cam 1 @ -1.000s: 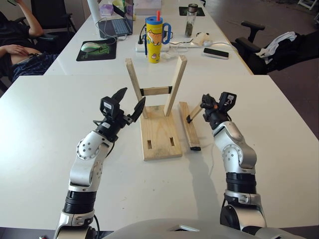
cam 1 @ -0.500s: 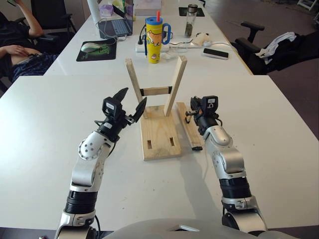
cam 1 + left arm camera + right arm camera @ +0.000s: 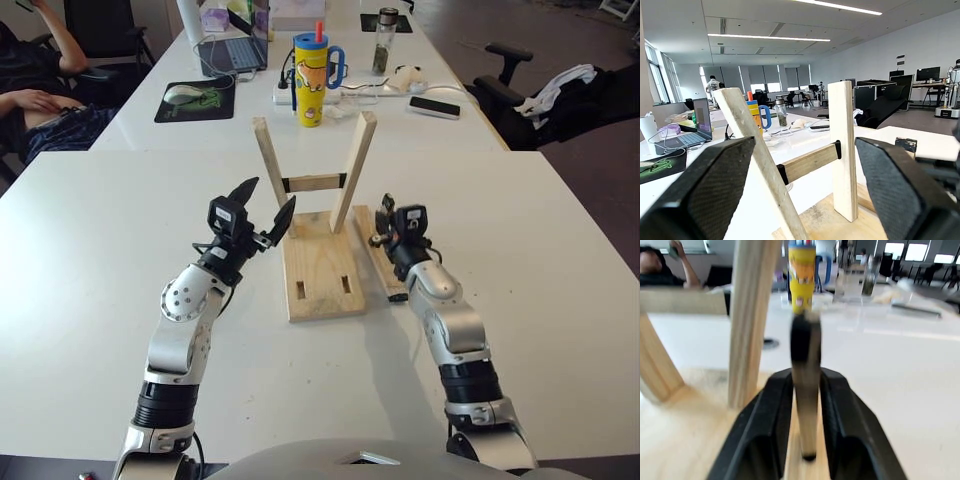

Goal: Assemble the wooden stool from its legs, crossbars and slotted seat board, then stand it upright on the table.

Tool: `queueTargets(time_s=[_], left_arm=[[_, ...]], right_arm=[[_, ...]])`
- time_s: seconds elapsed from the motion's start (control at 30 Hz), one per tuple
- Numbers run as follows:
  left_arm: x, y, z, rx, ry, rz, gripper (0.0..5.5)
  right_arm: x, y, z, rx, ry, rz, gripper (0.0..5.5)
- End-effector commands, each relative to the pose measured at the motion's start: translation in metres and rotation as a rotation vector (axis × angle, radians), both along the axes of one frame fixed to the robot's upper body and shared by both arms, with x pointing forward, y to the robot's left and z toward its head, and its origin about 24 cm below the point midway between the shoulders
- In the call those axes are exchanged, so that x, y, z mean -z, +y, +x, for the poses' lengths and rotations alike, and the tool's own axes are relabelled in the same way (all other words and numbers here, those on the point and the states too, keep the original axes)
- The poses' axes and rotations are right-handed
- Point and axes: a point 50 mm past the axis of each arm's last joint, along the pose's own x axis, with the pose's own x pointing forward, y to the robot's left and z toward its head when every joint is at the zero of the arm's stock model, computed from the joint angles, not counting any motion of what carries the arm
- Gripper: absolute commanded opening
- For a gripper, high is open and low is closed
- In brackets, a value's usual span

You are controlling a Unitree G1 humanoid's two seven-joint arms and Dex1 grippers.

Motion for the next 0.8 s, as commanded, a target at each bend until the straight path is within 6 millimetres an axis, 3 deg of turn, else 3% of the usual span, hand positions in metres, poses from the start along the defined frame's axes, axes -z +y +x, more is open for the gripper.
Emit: queueTargets(time_s=[0.03,0.3,0.4,0.57,0.8], left_arm=[[-0.002,0.000,0.002,0.002,-0.013,0.010,3.67],[0.000,-0.002,0.002,-0.006,-0.011,0.004,3.67],[0.001,-0.002,0.002,-0.008,-0.011,-0.001,3.67],[0.001,-0.005,0.004,-0.002,-0.011,-0.005,3.67],[0.001,-0.006,0.006,0.006,-0.010,-0.006,3.67]], right_arm=[[-0.037,-0.003,0.010,-0.005,-0.134,-0.016,1.25],[-0.101,-0.002,0.025,0.001,-0.297,0.059,1.25],[-0.120,-0.003,0.039,0.003,-0.344,0.096,0.86],[-0.128,-0.003,0.060,-0.001,-0.370,0.163,0.04],[-0.131,-0.003,0.068,-0.015,-0.415,0.189,0.02]])
